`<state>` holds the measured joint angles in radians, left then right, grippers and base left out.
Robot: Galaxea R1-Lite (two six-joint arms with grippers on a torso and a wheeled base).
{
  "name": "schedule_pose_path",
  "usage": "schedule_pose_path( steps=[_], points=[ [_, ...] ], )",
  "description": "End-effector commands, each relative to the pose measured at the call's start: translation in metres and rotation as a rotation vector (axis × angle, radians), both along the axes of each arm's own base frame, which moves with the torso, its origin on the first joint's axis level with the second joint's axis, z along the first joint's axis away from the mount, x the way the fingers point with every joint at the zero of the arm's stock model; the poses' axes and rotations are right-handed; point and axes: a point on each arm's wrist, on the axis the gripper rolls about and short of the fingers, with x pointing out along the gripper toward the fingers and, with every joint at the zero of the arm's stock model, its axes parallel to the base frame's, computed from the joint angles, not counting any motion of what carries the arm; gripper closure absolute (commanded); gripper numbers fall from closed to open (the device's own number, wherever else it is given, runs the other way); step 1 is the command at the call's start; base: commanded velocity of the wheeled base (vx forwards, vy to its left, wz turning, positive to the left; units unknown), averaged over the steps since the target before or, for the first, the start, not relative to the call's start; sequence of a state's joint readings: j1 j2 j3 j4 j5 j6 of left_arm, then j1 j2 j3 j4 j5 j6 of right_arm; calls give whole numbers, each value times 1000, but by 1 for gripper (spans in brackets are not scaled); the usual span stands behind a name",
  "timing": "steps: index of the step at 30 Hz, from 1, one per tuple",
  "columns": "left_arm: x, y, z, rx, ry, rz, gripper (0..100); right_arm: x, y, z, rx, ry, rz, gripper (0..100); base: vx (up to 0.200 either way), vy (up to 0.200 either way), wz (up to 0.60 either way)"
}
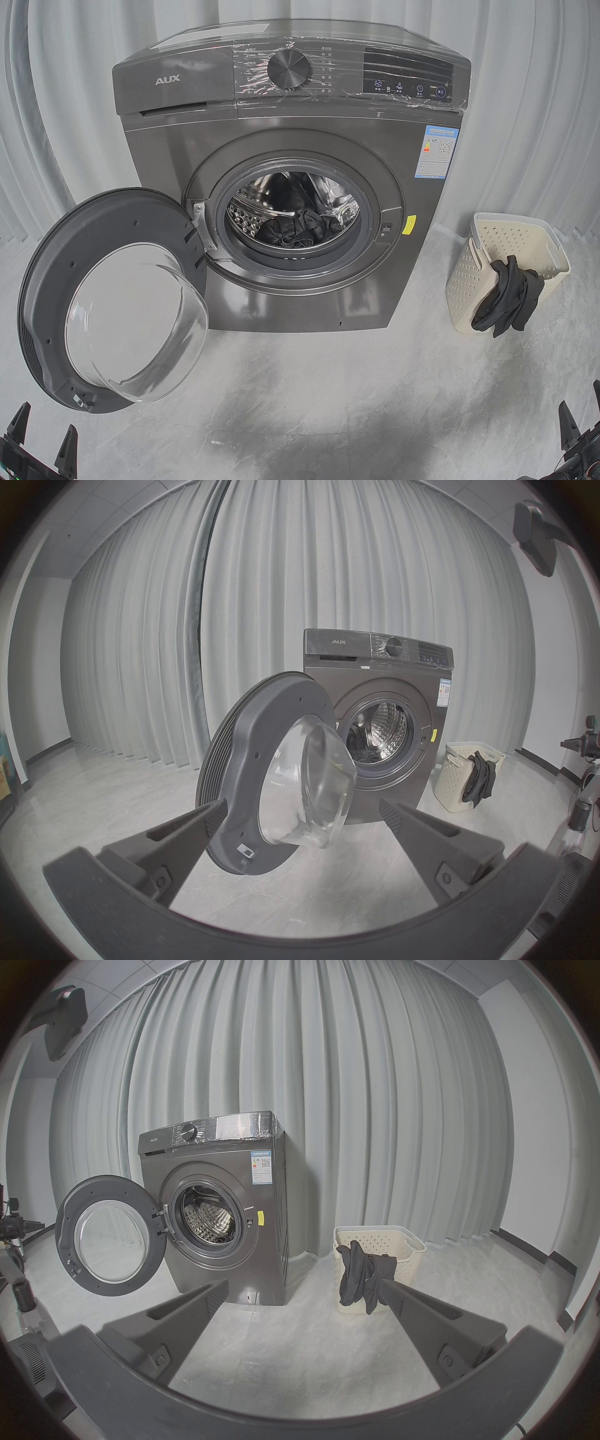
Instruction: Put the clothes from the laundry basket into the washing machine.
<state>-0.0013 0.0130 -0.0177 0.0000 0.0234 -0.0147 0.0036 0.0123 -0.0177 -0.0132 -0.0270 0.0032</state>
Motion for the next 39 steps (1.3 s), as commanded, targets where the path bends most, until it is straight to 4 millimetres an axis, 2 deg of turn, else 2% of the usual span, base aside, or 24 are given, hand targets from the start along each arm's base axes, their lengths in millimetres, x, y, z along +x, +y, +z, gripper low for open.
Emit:
schedule_pose_path(
  steps=[1, 39],
  points=[
    [0, 0, -5, 1, 5, -1, 0, 0, 0, -5, 0, 6, -1, 0, 0, -200, 0],
    [0, 0, -5, -10, 4, 4, 0, 0, 0, -5, 0, 5, -1, 0, 0, -200, 0]
  ],
)
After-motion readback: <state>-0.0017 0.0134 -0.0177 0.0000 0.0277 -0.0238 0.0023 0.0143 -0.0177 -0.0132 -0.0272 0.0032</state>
